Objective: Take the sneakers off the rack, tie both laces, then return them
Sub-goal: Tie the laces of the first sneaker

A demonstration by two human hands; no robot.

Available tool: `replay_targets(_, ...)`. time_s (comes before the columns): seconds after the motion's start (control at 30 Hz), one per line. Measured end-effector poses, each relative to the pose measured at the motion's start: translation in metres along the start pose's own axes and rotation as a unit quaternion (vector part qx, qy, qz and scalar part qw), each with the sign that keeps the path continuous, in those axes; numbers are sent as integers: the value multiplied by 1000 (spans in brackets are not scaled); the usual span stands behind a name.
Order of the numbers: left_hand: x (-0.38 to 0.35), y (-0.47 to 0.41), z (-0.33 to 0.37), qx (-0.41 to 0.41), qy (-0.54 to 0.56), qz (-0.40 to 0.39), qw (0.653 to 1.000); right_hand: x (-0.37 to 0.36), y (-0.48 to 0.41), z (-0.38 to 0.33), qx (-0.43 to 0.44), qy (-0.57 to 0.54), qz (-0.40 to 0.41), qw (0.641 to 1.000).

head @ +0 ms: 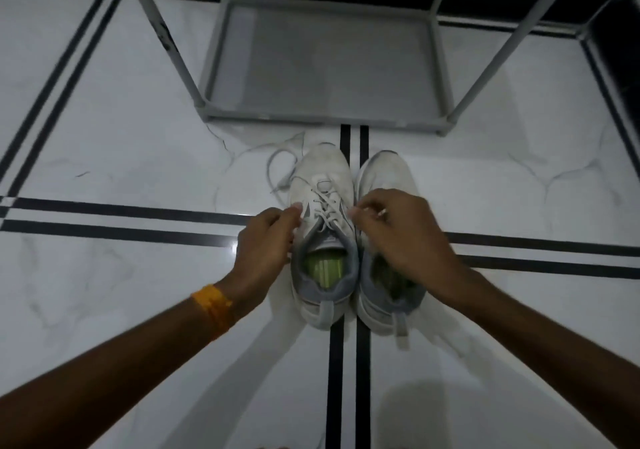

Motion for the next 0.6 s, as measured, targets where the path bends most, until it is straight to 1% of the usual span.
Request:
replay_targets(0.03,-2,-2,2,11,19,-2,1000,-15,-6,-3,7,17,-22,1000)
replay_targets(0.1,-7,-8,4,39,66,-4,997,-34,-13,-4,8,14,-30,999)
replay_targets(0.17,-12,-10,6,69,111,-8,991,-41,-14,1,-3,-31,-15,999)
replay_targets(0.27,-21,-2,17,57,176,12,983,-39,-12,8,-34,-136,1,990)
replay_targets(0.33,-26,8,20,40,248,26,968,-39,-12,16,-93,-240,-9,966)
replay_targets(0.4,-25,14,17,19,279,45,959,-43,-7,21,-159,-362,-31,918)
replay_targets(0.43,-23,14,13,11,284,55,957,-44,-5,23,-178,-408,-39,894)
replay_targets(0.5,-19,8,5,-1,297,74,952,-47,-2,29,-192,-448,-37,872)
replay_targets(0.6,-17,2,-3,4,318,90,944,-50,0,40,-210,-454,-1,866)
Point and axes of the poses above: each hand's wrist, its own y-axis away from the middle knuckle, its own x-axis out of the back of the hand, z = x × y, the point moved 7 cm from there along -y, towards the middle knuckle, and after that the axes turned 1 degree about -x, right-handed, at the moved point
